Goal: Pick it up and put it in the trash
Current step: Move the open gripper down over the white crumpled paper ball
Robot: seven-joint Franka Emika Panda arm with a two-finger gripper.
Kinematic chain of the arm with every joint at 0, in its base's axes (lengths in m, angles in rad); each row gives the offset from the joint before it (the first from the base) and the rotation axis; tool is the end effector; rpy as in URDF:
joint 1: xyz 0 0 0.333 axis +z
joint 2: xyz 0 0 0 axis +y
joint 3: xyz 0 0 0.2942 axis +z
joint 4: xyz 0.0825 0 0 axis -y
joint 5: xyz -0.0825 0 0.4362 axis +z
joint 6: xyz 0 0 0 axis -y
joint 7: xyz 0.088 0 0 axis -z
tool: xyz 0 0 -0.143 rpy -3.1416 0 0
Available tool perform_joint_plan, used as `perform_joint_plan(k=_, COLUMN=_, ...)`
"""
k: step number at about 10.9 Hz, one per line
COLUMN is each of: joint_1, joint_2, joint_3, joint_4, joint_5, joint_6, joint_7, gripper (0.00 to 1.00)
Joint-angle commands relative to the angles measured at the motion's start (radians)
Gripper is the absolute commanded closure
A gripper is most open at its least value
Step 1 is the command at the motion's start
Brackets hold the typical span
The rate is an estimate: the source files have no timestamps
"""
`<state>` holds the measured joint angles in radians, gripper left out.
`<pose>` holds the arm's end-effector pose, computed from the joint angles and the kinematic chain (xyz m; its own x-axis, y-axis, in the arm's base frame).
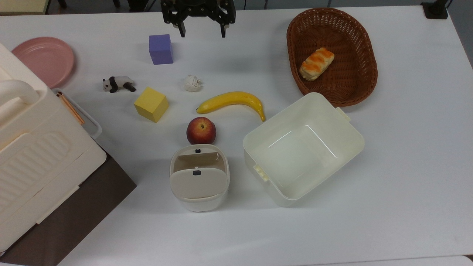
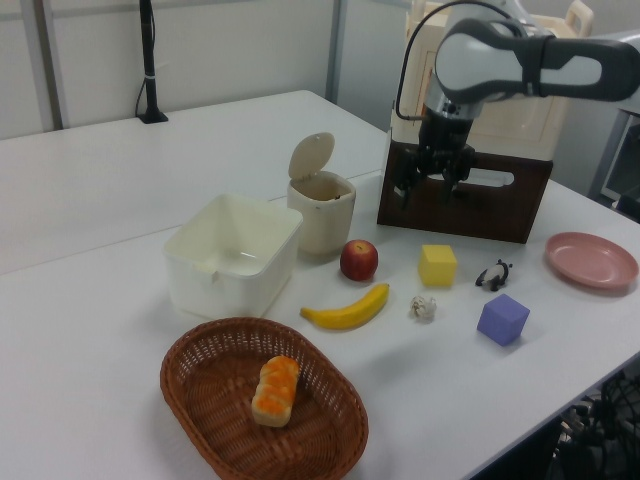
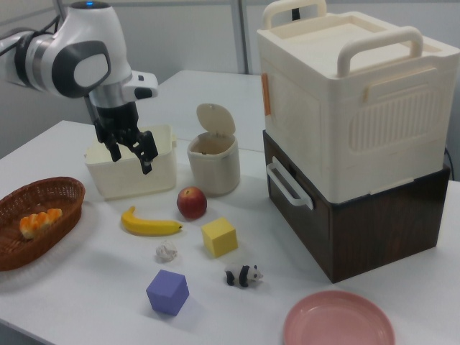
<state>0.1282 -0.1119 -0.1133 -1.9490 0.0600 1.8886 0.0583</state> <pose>0.5869 0.0140 0.4609 0.9970 -0.0619 0.0458 -0.0585 -0.9956 -0.0732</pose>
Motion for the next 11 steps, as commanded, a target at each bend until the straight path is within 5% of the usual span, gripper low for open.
perform_joint_plan(k=1, joint_1=0.031, joint_2=-0.057, joint_3=-0.006, joint_4=-0.155, joint_5=-0.075, joint_6=0.133, joint_7=0.035, gripper=0.00)
perform_joint_plan(k=6, joint_1=0.021, joint_2=-0.003, joint_3=-0.012, joint_4=-0.197, joint_5=-0.121, joint_6=0.182, joint_7=0.058, gripper=0.00)
perform_joint_plan(k=11, joint_1=0.010, joint_2=0.075, joint_3=-0.071, joint_4=-0.197, joint_5=-0.184, joint_6=0.191, joint_7=0.058, gripper=0.00)
